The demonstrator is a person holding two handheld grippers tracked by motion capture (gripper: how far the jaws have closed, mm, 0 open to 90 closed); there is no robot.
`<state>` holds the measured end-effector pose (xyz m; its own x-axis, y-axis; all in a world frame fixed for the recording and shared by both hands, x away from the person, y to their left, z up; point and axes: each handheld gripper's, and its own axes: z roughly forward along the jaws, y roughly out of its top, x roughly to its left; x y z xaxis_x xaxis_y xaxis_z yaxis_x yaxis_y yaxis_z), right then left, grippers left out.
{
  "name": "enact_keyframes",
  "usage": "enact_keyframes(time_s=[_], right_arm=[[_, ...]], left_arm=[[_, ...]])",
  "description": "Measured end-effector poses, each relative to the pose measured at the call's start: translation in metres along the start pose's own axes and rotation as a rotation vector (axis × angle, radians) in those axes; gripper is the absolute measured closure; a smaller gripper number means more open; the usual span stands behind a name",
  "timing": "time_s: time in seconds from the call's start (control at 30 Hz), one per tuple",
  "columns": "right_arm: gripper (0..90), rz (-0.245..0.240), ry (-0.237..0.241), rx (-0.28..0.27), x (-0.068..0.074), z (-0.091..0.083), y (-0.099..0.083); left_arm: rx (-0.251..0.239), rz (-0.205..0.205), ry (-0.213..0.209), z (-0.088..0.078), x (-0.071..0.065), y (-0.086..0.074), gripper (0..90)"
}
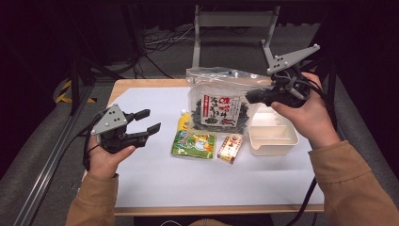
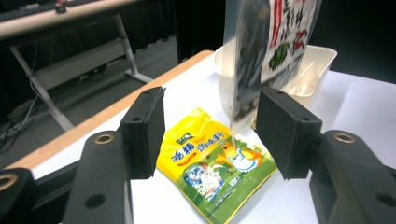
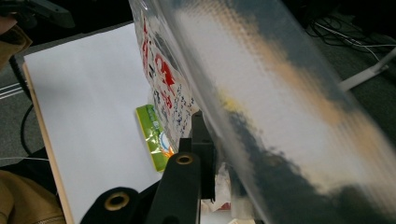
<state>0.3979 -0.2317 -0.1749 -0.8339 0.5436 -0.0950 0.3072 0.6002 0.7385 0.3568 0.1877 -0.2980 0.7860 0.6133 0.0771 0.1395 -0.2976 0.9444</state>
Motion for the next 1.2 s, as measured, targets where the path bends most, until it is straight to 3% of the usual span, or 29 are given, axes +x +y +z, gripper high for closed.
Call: enact_keyframes(time_s=[0.43, 0.97, 1.2], right_arm=[[84.4, 0.04, -0.091, 0.007, -0.026, -0.012, 0.002], [84.2, 0.086, -0.21, 0.01, -0.058, -0.023, -0.006], [84.2, 0.135, -0.253, 0.011, -0.072, -0.026, -0.013]], left_arm=[[0.053, -0.056, 0.024, 0.01, 0.011, -0.012, 40.2], [0.064, -0.068, 0.041, 0.014, 0.012, -0.016, 40.7], [0.084, -0.071, 0.032, 0.019, 0.013, -0.018, 40.5]])
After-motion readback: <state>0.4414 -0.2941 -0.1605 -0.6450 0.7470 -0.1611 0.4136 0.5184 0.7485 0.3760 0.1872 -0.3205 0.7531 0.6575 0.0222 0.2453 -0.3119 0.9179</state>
